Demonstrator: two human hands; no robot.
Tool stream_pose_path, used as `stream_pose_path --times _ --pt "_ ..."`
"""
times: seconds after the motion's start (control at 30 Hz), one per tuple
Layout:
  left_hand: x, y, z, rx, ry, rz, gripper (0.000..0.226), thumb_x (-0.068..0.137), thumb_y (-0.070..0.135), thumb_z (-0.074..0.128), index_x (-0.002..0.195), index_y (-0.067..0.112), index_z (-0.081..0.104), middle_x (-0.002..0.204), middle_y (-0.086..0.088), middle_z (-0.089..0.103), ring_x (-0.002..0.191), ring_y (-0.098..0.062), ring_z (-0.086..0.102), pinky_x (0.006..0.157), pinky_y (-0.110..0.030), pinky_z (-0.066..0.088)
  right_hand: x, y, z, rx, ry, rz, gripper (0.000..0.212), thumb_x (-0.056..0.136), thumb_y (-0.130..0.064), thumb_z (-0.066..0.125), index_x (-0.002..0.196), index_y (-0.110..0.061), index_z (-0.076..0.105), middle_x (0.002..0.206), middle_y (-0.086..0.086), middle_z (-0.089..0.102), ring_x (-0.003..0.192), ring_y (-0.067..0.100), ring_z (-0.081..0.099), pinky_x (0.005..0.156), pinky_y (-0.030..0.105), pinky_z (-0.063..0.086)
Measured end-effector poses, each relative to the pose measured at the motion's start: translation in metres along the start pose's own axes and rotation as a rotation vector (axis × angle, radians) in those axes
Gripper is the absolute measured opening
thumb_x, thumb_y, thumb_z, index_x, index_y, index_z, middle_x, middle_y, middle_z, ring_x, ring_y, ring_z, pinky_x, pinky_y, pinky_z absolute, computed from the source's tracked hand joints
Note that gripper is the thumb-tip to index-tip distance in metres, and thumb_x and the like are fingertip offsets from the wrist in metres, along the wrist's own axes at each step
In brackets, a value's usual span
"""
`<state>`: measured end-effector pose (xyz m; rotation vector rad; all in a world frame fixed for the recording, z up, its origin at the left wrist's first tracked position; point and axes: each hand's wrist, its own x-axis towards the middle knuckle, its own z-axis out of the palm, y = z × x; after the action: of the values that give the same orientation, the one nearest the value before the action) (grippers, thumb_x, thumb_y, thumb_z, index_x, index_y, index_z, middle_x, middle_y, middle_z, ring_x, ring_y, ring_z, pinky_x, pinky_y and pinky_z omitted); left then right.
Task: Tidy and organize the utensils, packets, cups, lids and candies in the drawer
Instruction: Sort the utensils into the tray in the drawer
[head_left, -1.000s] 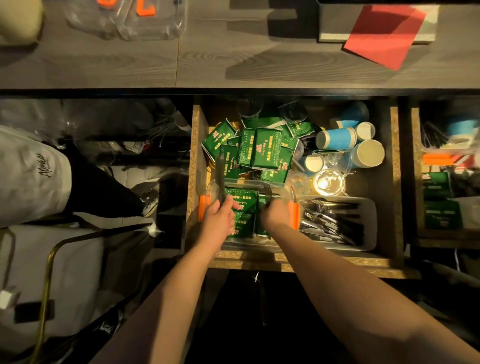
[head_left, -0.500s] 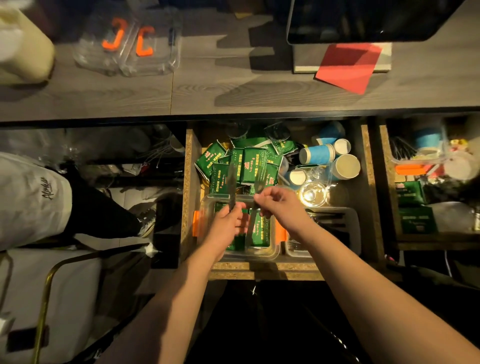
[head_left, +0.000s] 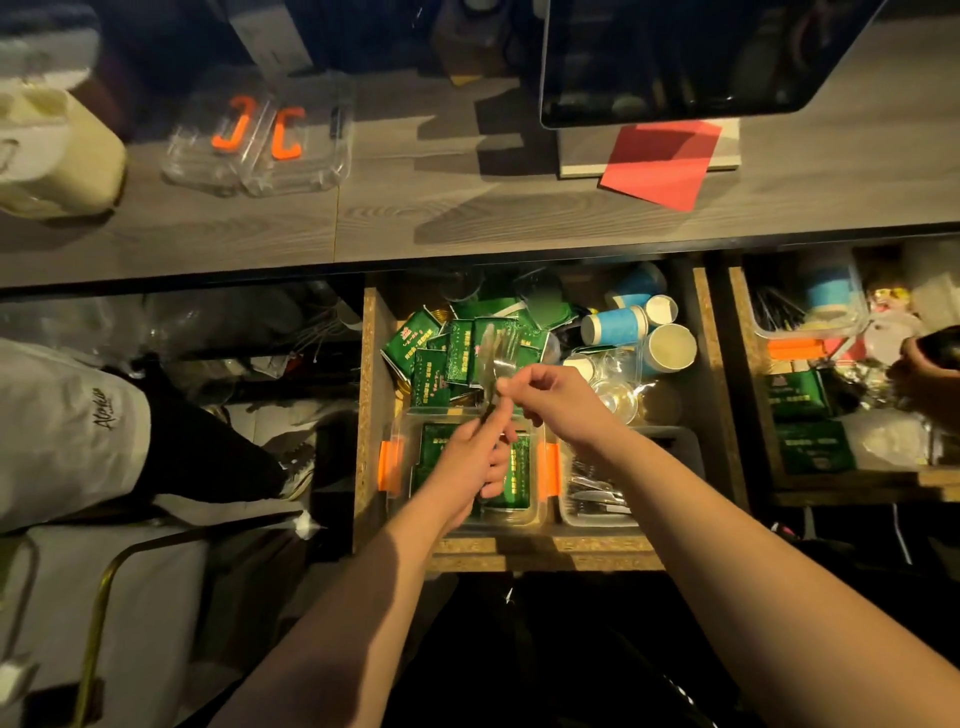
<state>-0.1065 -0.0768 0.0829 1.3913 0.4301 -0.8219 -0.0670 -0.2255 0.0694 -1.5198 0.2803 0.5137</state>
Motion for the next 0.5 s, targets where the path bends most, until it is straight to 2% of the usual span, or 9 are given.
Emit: stream_pose_path --times 0.1,0.23,0.3,0.4,0.5 --pt "0.002 0.000 -0.006 0.062 0.070 0.008 0.043 0.094 0.051 0.056 0.068 0.020 0.041 0.051 0.008 0.030 0.045 -0.012 0.023 0.041 -0.024 0.021 0.006 0.005 -0.014 -0.002 0.128 0.035 0.035 0.096 -0.032 0.061 0.090 0.003 0.065 0.070 0.001 0.058 0.059 0.009 0.050 0.056 0.020 0.043" --pt "0.007 -0.001 -0.014 0.053 0.136 0.017 0.044 0.100 0.043 0.053 0.064 0.020 0.041 0.049 0.007 0.031 0.045 -0.013 0.025 0.045 -0.026 0.025 0.022 0.037 -0.046 -0.095 0.340 0.155 0.025 0.098 -0.023 0.057 0.093 0.000 0.067 0.072 0.003 0.062 0.062 0.014 0.054 0.054 0.023 0.044" --pt "0.010 -0.001 -0.018 0.051 0.163 0.016 0.042 0.101 0.042 0.052 0.067 0.019 0.041 0.048 0.006 0.031 0.045 -0.012 0.027 0.045 -0.025 0.027 0.031 0.060 -0.058 -0.207 0.342 0.225 0.021 0.098 -0.020 0.056 0.093 -0.003 0.067 0.076 0.007 0.065 0.068 0.018 0.058 0.057 0.028 0.048" --pt "0.019 -0.004 -0.020 0.048 0.178 0.010 0.039 0.101 0.041 0.052 0.070 0.019 0.041 0.049 0.006 0.031 0.045 -0.012 0.026 0.046 -0.025 0.028 0.041 0.087 -0.066 -0.395 0.274 0.302 0.023 0.098 -0.019 0.058 0.100 0.001 0.068 0.091 0.019 0.070 0.076 0.025 0.062 0.076 0.044 0.055" --pt "0.029 -0.007 -0.020 0.042 0.174 -0.008 0.035 0.101 0.040 0.053 0.075 0.019 0.044 0.051 0.005 0.031 0.046 -0.011 0.026 0.044 -0.024 0.027 0.050 0.102 -0.066 -0.521 0.198 0.308 0.024 0.097 -0.019 0.060 0.108 0.001 0.069 0.101 0.018 0.071 0.082 0.025 0.065 0.080 0.040 0.054"
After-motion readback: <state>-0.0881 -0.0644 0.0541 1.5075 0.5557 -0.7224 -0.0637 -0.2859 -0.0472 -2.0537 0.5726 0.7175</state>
